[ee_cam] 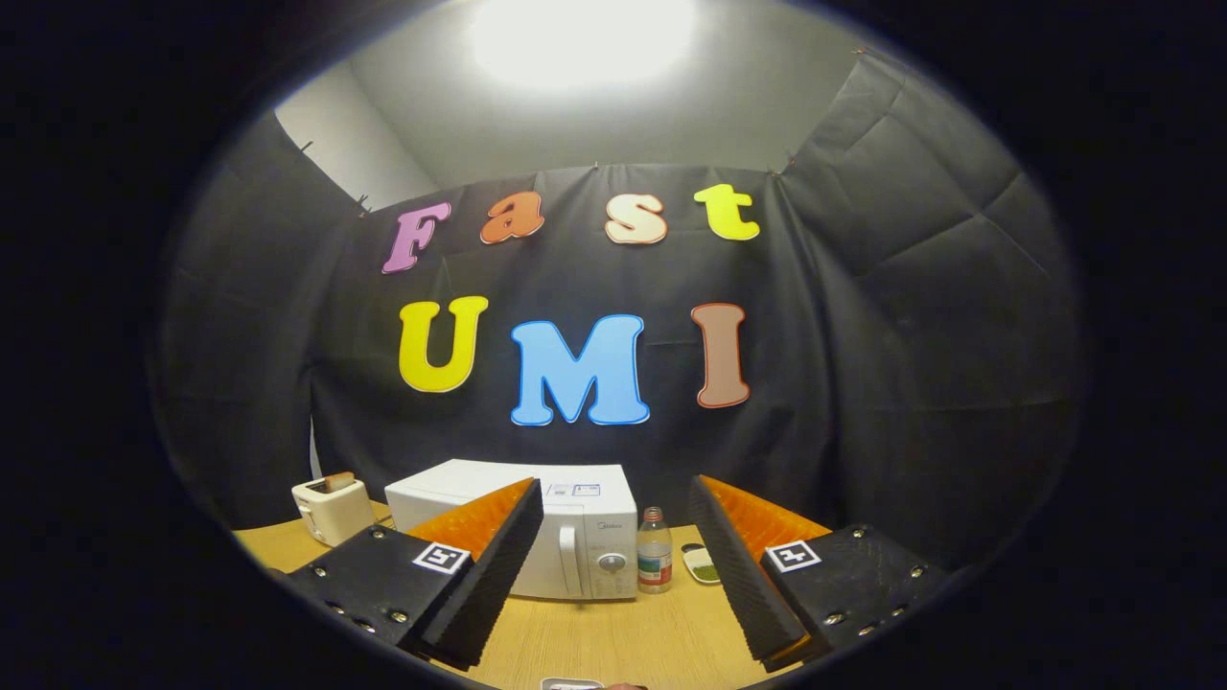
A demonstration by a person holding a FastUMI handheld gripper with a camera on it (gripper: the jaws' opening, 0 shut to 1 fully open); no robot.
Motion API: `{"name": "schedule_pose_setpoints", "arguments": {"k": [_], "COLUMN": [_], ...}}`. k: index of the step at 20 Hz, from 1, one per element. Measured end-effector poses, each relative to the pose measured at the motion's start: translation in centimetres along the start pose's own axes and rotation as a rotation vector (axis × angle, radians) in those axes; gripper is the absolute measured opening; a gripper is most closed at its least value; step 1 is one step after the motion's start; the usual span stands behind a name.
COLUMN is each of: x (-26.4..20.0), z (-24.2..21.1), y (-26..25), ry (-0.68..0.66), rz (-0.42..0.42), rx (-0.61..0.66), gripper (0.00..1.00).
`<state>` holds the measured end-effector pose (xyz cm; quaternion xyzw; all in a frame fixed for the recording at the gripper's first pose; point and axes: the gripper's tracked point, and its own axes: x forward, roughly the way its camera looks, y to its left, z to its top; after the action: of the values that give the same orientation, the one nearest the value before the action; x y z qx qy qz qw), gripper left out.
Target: Open the microwave, put the food inside, and close the microwave door.
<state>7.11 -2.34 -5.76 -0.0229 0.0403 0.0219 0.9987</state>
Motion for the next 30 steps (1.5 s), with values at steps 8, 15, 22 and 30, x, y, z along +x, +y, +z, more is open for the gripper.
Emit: {"name": "schedule_pose_setpoints", "arguments": {"k": [8,15,22,30], "x": [7.6,13.7,17.8,19.7], "z": [-3.8,-9.0,-15.6,-22.3], "y": [2.5,3.2,4.1,5.4], "ry": [0.071,0.179,0.335,0.517], "rz": [0.079,0.100,0.128,0.136], "rx": [0.001,-0.005,0.008,0.035], "gripper": [0.97,0.97,0.97,0.90]}}
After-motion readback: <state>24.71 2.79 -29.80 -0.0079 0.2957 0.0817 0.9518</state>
